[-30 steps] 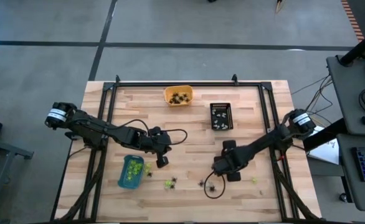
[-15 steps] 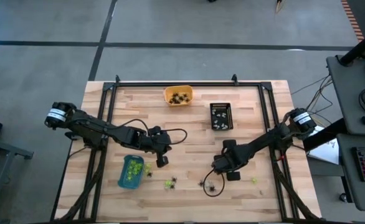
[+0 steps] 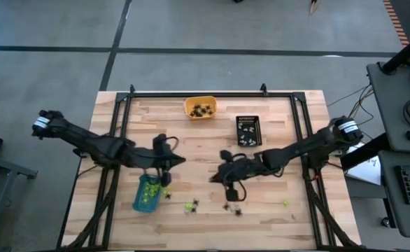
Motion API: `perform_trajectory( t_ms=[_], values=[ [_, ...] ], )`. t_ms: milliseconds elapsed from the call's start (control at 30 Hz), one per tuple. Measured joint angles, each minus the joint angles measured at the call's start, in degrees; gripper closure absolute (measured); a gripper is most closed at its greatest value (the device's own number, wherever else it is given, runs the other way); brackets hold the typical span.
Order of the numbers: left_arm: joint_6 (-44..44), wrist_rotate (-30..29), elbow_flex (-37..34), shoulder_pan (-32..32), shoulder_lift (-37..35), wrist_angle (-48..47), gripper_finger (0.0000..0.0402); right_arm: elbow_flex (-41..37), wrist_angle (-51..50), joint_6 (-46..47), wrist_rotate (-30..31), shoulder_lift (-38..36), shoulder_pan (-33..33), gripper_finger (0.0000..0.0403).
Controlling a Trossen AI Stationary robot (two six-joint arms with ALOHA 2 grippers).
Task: Sort Halloween decoration
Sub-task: Put the green spider toy into the blue bin
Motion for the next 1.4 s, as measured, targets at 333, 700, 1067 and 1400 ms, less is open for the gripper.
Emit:
perform_trajectory(
  t_ms=[333,700,1067,1400],
  values=[
    [7.15,-8.70,-0.04,-2.00,-8.50,-0.55,0.0402,5.42,41.71,-15.26,-0.02,15.11,-4.20,0.0393],
    [7.05,-9.02,-0.09,-2.00,-14.26,-5.93,0.0402,28.99,29.22,-16.40,-2.70,32.76,-4.77,0.0393],
    [5.08,-9.16,-0.11,-2.00,-18.06,-10.89,0.0402,47.78,18.59,-16.40,-5.61,45.76,-5.00,0.0393],
    [4.83,-9.33,-0.11,-2.00,-17.16,-10.90,0.0402,60.08,9.34,-11.32,-5.56,52.95,-5.89,0.0351]
  ],
)
